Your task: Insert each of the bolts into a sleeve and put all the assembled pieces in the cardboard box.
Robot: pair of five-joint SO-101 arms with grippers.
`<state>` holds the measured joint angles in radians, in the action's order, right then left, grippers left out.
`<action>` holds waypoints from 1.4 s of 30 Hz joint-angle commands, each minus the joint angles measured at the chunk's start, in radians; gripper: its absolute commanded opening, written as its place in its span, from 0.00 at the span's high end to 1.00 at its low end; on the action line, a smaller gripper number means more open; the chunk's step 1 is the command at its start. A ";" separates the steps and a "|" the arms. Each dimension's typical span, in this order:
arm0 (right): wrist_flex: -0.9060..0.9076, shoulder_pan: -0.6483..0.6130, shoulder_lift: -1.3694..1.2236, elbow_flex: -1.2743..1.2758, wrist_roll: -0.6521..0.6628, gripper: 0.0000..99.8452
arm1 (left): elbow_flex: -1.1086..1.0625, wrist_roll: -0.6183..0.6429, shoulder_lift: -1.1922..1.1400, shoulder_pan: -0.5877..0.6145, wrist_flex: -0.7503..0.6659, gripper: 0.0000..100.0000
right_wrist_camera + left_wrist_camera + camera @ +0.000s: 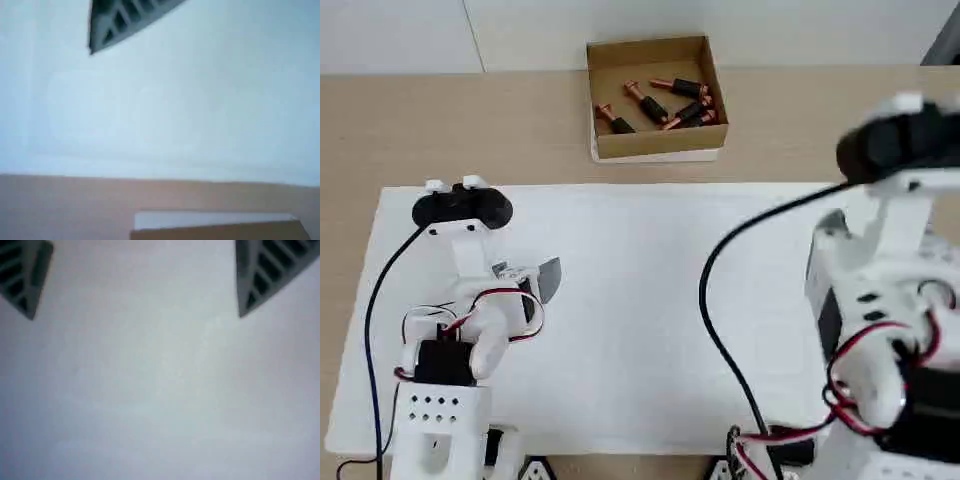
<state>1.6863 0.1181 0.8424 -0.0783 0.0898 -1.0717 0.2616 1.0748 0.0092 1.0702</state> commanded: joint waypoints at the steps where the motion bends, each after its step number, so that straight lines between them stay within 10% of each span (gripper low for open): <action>1: -0.061 0.012 0.145 0.204 -0.003 0.80 | 0.044 0.006 0.018 -0.002 0.000 0.75; 20: -0.634 0.013 0.779 1.186 -0.009 0.80 | -0.094 0.005 0.018 0.000 -0.201 0.75; 42: -0.970 0.013 0.969 1.620 -0.006 0.80 | -0.375 0.005 0.018 0.000 -0.562 0.75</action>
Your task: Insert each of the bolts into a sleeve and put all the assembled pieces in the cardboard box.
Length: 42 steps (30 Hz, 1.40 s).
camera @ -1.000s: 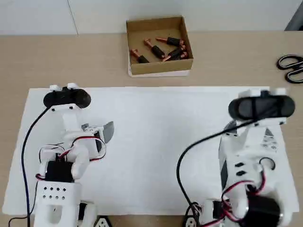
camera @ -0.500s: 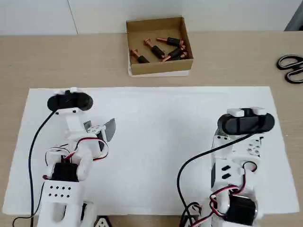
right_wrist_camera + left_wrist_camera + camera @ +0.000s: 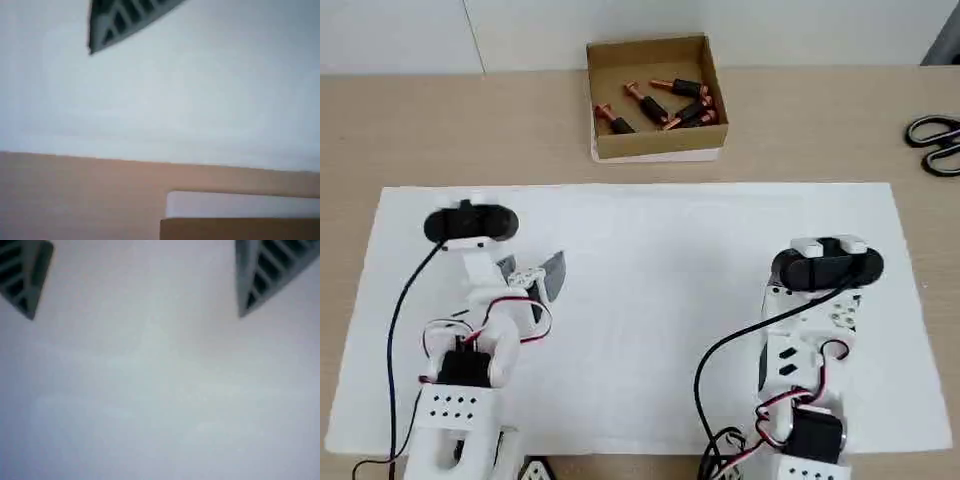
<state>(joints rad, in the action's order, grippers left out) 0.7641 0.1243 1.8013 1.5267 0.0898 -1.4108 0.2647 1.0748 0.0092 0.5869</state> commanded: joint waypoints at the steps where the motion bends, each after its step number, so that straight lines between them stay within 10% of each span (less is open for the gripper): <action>1: -0.064 0.007 0.010 0.028 -0.006 0.80 | -0.051 0.002 0.018 0.000 -0.100 0.75; 16: -0.196 0.005 -0.001 0.157 -0.008 0.80 | -0.088 0.002 0.018 0.000 -0.132 0.75; 42: 0.160 0.004 0.010 0.157 -0.011 0.80 | -0.090 0.002 0.018 0.000 -0.132 0.75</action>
